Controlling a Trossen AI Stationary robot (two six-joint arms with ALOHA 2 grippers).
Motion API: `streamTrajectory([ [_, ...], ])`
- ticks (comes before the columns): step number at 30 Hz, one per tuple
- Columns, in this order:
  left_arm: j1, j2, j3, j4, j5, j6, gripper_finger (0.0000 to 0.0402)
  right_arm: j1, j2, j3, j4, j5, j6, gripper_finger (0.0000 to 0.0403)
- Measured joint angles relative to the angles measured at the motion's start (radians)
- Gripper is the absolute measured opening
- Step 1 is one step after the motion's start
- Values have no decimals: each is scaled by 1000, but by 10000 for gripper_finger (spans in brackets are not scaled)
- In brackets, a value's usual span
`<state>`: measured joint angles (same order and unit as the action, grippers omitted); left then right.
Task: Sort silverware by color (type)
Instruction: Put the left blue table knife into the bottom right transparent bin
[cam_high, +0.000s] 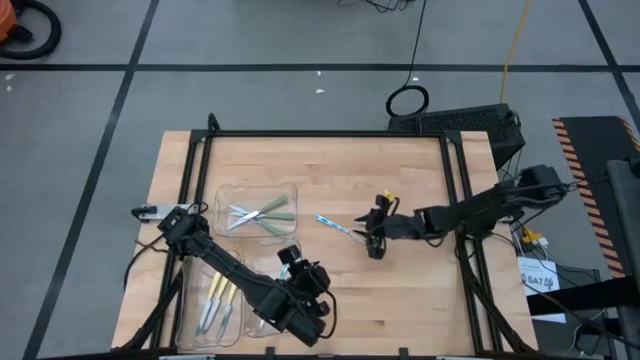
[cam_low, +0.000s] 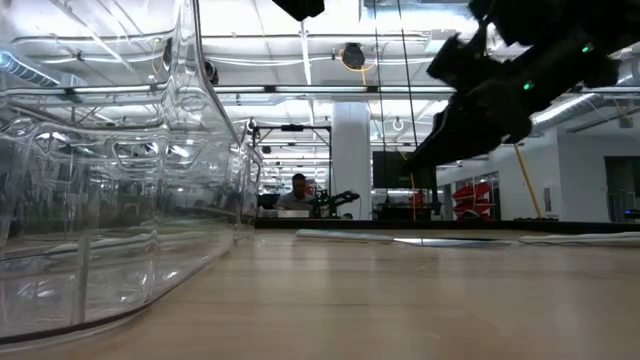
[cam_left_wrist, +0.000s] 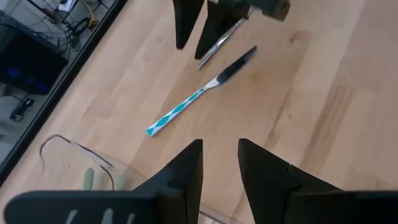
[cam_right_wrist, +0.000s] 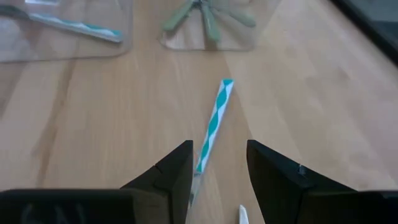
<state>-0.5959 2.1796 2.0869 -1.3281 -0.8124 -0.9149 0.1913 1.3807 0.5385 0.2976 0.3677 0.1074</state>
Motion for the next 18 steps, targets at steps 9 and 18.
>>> streamTrajectory([
  [9,-14,0,0,6,1,-39,111,-83,170,60,37,-111,-20,145],
  [18,-14,0,0,29,1,-39,111,-99,367,128,80,-113,-15,145],
])
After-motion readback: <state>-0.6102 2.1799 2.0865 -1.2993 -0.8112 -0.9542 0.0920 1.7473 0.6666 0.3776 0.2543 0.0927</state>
